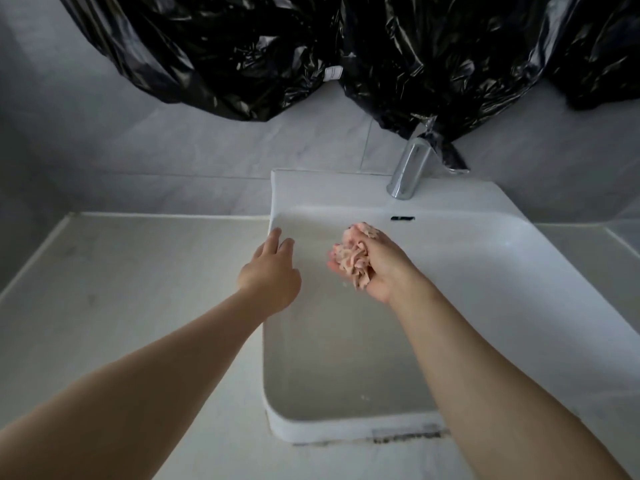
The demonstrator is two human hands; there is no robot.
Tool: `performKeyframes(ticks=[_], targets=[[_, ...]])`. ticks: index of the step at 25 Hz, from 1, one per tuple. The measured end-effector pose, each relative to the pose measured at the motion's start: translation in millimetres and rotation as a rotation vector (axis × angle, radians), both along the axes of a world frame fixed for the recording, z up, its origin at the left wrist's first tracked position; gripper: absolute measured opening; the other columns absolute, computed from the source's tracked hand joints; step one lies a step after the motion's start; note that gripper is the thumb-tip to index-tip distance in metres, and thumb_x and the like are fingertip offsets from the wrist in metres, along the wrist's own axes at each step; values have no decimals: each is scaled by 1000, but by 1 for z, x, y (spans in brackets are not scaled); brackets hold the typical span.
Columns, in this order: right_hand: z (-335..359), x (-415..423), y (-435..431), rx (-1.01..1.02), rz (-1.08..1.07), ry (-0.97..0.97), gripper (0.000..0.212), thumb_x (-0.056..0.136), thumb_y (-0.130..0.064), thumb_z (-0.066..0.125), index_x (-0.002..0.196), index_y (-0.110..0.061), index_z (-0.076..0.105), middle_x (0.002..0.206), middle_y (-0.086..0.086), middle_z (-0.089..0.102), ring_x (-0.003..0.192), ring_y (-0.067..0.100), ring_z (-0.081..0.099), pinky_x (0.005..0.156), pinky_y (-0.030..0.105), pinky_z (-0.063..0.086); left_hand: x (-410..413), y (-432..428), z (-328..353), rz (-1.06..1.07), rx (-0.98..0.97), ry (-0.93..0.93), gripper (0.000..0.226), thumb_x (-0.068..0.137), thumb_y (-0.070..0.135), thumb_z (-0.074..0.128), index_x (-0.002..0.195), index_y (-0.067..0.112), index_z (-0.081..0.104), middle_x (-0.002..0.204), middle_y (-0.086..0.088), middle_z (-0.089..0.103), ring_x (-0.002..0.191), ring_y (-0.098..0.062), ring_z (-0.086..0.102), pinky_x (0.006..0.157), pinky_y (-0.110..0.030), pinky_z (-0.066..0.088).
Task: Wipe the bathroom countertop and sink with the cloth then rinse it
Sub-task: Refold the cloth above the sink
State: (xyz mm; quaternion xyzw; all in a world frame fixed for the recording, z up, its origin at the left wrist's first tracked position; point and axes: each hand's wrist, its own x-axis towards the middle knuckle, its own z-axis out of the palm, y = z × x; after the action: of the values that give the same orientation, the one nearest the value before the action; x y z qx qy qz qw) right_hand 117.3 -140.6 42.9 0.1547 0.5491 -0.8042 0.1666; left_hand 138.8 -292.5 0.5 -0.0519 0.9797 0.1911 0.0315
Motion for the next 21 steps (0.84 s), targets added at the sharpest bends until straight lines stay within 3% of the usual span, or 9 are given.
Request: performKeyframes(ticks=[2,5,7,9,11,14,17,19,21], targets=[[1,-21,0,-176,-4,-95,26,100,-13,43,75,-11,50,69,12,60,78,21,64,49,30,57,-20,-3,2,4,-26,11,53,92,19,41,143,19,24,157,5,-1,141,-21,15,100,-40,36],[-13,-47,6,-307,45,-107,54,98,-34,38,52,-14,60,53,4,59,52,11,52,32,13,34,-46,-8,1,49,-15,69,59,91,19,42,145,18,16,157,5,-2,140,-23,18,99,-40,36],[-32,-54,9,-442,21,-143,66,91,-59,35,54,-13,65,55,5,56,48,16,48,39,13,30,-55,-8,-3,92,13,66,65,94,21,41,148,17,5,157,7,-4,134,-27,32,93,-38,40],[-45,-56,6,-459,1,-238,75,89,-67,31,52,-12,64,52,5,53,41,17,47,42,13,32,-60,-8,-6,113,0,39,66,96,21,39,148,17,-1,157,9,-8,119,-30,48,78,-34,41],[-46,-58,2,-400,-35,-304,62,95,-49,42,47,-13,56,48,3,48,40,15,44,41,19,45,-61,-7,-9,116,-13,36,65,96,21,38,148,17,0,156,10,-8,106,-31,55,70,-31,38],[-37,-56,-2,-392,-88,-324,22,94,-10,53,73,-7,57,61,9,51,53,18,50,52,45,58,-62,-8,-10,109,-3,69,64,95,23,39,148,16,3,155,11,-4,97,-32,57,66,-31,38],[-35,-55,1,-444,-167,-276,16,91,11,45,91,-2,54,87,16,51,90,29,60,45,31,56,-62,-10,-13,100,6,82,65,94,23,41,148,17,5,155,11,-2,100,-32,57,65,-31,38],[-37,-56,1,-444,-167,-246,19,91,10,47,91,-9,52,83,13,50,72,19,63,35,17,46,-63,-10,-13,106,7,92,64,93,21,40,147,17,7,155,10,-1,101,-33,57,67,-32,39],[-36,-56,0,-336,-79,-170,21,94,-4,49,77,-17,48,70,3,42,37,4,46,26,12,29,-63,-9,-12,125,0,84,63,94,19,38,148,17,6,156,10,-2,106,-34,56,70,-32,40]])
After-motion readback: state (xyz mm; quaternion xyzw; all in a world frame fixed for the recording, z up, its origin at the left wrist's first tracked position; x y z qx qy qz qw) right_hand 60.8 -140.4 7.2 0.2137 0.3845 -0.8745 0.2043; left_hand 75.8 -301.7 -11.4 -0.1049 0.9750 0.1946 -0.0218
